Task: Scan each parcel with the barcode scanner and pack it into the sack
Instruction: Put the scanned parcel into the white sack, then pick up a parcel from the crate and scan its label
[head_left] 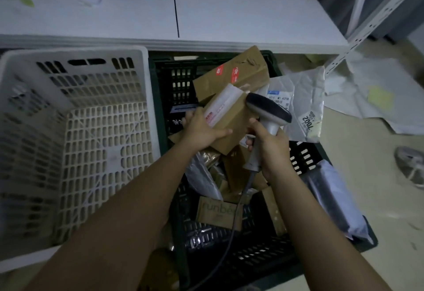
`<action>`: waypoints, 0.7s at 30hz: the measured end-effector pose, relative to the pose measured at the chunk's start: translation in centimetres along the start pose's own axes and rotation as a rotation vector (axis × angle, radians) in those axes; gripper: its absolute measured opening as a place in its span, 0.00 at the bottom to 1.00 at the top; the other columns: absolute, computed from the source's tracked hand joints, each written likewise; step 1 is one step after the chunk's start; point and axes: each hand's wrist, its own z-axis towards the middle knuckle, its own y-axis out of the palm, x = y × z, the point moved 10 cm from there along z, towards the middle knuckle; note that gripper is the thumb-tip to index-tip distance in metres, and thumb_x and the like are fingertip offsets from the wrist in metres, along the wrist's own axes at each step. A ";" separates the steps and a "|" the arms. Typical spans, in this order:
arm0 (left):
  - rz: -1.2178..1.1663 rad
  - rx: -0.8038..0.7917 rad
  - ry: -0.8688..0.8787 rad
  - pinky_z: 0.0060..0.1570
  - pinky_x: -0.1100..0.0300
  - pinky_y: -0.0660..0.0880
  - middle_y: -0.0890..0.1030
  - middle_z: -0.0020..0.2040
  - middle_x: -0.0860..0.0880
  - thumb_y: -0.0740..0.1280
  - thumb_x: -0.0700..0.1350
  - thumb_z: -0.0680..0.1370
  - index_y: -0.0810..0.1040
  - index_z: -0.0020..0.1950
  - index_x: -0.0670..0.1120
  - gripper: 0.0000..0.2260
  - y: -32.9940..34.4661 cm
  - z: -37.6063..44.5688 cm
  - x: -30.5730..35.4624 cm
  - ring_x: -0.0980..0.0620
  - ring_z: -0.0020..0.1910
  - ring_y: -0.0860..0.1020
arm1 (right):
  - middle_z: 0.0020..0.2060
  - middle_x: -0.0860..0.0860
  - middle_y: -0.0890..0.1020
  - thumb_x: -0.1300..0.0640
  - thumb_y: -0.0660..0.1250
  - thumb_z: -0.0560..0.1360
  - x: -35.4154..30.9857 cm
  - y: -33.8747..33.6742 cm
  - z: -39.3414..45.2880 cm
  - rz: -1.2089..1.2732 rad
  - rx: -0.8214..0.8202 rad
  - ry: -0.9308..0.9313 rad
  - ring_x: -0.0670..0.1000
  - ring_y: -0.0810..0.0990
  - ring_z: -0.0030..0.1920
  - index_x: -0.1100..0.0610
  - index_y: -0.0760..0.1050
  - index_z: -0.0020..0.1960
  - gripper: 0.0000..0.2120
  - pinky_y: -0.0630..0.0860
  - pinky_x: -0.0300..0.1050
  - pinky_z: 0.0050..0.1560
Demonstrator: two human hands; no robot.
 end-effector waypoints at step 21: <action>0.552 0.232 0.626 0.53 0.45 0.76 0.65 0.60 0.44 0.79 0.50 0.66 0.68 0.64 0.44 0.32 -11.7 -25.4 -1.4 0.44 0.60 0.65 | 0.51 0.51 0.81 0.48 0.74 0.71 -3.0 6.2 -16.1 -0.493 -0.134 -0.224 0.54 0.79 0.52 0.54 0.75 0.60 0.21 0.77 0.51 0.52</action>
